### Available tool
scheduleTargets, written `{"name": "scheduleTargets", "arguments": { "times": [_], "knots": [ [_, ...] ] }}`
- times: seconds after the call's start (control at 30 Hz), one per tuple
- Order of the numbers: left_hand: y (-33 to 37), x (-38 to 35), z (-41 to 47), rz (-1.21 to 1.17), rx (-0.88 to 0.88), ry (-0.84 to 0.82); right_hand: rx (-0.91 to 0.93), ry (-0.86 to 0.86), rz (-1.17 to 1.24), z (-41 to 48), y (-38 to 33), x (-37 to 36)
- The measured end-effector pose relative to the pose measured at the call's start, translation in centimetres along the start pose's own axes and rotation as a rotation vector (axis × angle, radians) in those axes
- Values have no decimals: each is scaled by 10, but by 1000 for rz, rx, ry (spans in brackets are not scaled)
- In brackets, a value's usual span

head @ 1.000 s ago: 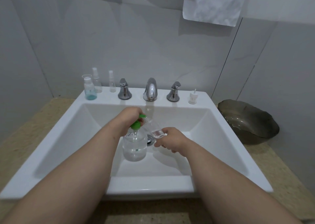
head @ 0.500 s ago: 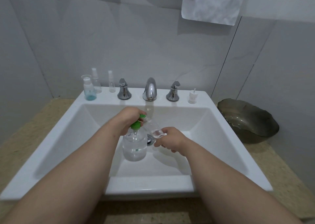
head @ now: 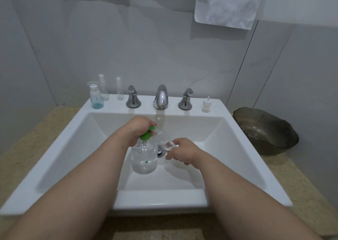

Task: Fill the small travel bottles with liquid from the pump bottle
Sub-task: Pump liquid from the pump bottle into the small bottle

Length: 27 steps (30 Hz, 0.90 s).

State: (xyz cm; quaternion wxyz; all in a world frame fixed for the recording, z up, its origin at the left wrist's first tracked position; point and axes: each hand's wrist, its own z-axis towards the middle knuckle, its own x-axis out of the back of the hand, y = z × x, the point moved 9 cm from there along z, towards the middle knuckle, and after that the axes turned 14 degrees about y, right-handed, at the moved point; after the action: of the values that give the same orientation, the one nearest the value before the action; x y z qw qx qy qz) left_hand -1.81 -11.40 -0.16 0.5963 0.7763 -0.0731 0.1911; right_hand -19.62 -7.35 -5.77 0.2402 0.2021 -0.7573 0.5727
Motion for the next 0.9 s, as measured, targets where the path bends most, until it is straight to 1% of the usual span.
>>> {"name": "scheduleTargets", "arguments": {
  "times": [0.1, 0.2, 0.3, 0.53, 0.9],
  "knots": [
    [-2, -1, -3, -46, 39, -3, -9, 4, 14, 0, 0, 1],
    [-2, -1, -4, -173, 89, 12, -6, 11, 27, 1, 0, 3],
    [-2, 0, -4, -235, 115, 10, -3, 9, 36, 0, 0, 2],
    [-1, 1, -3, -146, 78, 28, 2, 10, 35, 0, -2, 2],
    [0, -1, 0, -99, 50, 37, 4, 11, 33, 1, -2, 0]
  ]
}}
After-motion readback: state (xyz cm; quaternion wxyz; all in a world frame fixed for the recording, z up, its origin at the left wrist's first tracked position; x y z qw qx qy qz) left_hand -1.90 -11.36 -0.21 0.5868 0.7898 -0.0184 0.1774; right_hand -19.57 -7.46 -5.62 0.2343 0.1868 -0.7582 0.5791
